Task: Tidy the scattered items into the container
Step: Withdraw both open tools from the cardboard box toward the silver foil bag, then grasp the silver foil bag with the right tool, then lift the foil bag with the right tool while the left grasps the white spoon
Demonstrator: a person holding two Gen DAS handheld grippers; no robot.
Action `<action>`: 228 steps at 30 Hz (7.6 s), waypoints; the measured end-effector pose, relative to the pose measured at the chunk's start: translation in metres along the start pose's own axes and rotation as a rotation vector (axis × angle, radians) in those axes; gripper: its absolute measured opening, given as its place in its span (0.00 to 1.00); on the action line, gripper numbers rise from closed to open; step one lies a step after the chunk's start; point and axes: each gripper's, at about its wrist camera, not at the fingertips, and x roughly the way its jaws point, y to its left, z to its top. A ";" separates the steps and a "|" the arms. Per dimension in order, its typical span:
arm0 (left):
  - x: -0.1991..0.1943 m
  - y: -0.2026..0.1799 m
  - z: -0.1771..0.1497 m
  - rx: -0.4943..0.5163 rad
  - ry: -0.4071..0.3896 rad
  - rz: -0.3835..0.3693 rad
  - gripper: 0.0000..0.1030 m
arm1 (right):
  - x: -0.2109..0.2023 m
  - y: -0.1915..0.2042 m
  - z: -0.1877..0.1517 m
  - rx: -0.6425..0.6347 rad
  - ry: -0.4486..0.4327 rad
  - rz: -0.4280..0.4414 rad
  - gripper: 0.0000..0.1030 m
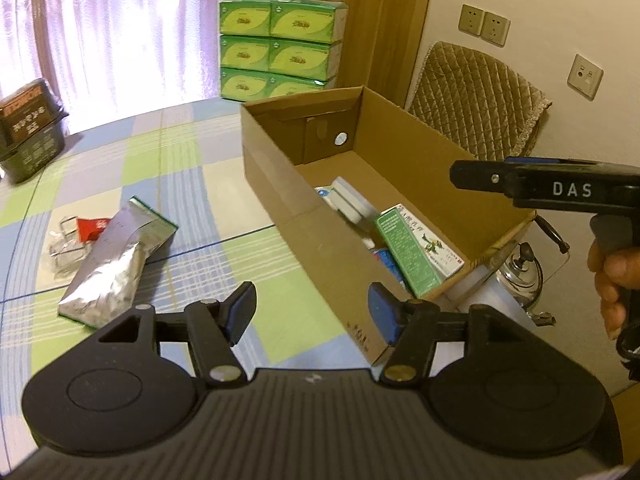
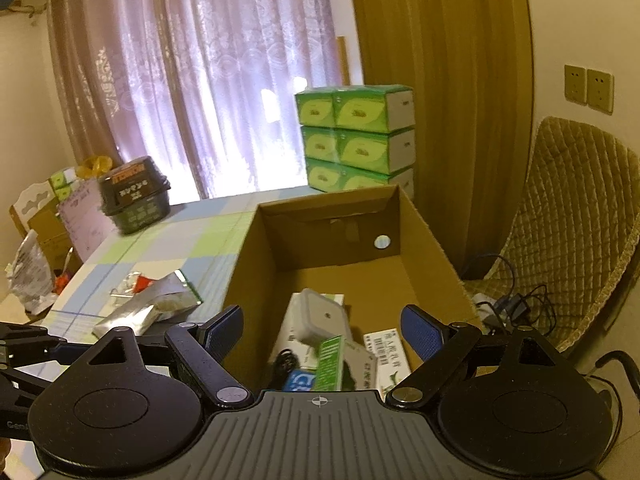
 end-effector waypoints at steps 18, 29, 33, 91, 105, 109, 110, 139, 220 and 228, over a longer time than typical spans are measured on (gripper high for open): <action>-0.063 0.072 -0.067 -0.108 0.007 0.111 0.90 | -0.023 0.084 -0.014 -0.065 0.027 0.082 0.88; -0.088 0.125 -0.099 -0.189 0.019 0.203 0.98 | -0.002 0.149 -0.026 -0.169 0.081 0.156 0.88; -0.094 0.139 -0.107 -0.216 0.021 0.213 0.98 | 0.001 0.165 -0.032 -0.195 0.096 0.176 0.88; 0.035 0.291 -0.069 -0.279 0.047 0.169 0.98 | 0.297 0.222 -0.014 0.173 0.527 0.173 1.00; 0.048 0.316 -0.065 -0.335 0.074 0.162 0.98 | 0.318 0.219 -0.024 0.143 0.592 0.163 0.93; 0.049 0.313 -0.066 -0.346 0.075 0.162 0.98 | 0.304 0.213 -0.022 0.096 0.584 0.192 0.76; 0.049 0.312 -0.066 -0.347 0.075 0.159 0.98 | 0.302 0.213 -0.021 0.078 0.581 0.196 0.69; 0.117 0.240 -0.045 -0.181 0.084 0.199 0.37 | 0.204 0.174 -0.066 -0.239 0.465 0.180 0.95; -0.030 0.176 -0.085 -0.162 0.036 0.070 0.24 | 0.111 0.195 -0.053 -0.217 0.408 0.230 0.48; -0.032 0.175 -0.077 -0.157 0.017 0.064 0.24 | 0.112 0.193 -0.047 -0.212 0.395 0.236 0.48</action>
